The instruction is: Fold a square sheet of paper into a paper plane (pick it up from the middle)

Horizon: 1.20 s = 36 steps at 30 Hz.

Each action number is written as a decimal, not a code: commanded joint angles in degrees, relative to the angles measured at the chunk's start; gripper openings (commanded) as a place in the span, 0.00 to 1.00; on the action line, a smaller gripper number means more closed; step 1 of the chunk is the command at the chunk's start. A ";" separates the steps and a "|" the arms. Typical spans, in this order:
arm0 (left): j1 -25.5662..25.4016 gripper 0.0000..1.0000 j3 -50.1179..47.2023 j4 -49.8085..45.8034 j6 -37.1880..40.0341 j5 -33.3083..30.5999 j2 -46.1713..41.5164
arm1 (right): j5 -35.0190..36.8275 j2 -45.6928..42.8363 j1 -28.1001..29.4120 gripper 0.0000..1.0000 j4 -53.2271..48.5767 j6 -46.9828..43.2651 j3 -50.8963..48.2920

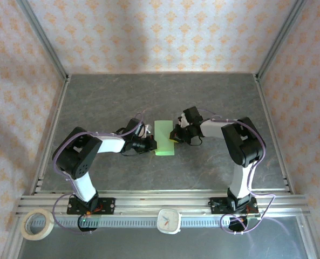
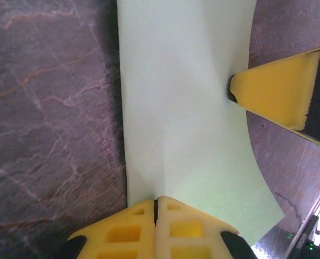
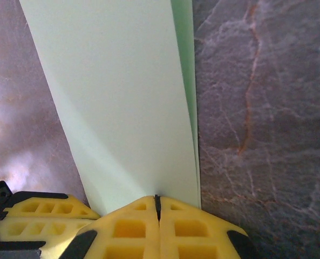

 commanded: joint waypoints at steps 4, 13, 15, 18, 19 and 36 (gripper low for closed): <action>-0.03 0.05 -1.30 -6.47 3.08 -4.72 -2.16 | 9.54 3.49 0.35 0.00 -6.09 0.66 -3.72; -2.03 0.07 -0.07 2.55 -3.86 2.99 -5.66 | 9.84 3.38 0.40 0.00 -6.37 0.68 -3.45; -2.09 0.07 -1.71 6.51 -5.66 5.44 -3.87 | 9.85 3.38 0.36 0.00 -6.37 0.68 -3.45; -2.07 0.06 -2.07 3.36 -3.48 4.23 -1.31 | 9.69 3.50 0.35 0.00 -6.24 0.64 -3.36; -2.05 0.06 -2.35 2.34 -2.67 3.28 -1.07 | 9.66 3.70 0.36 0.00 -6.29 0.57 -3.27; -2.09 0.07 -7.12 -1.46 0.30 -1.14 -8.02 | 9.75 3.88 0.37 0.00 -5.84 0.44 -3.62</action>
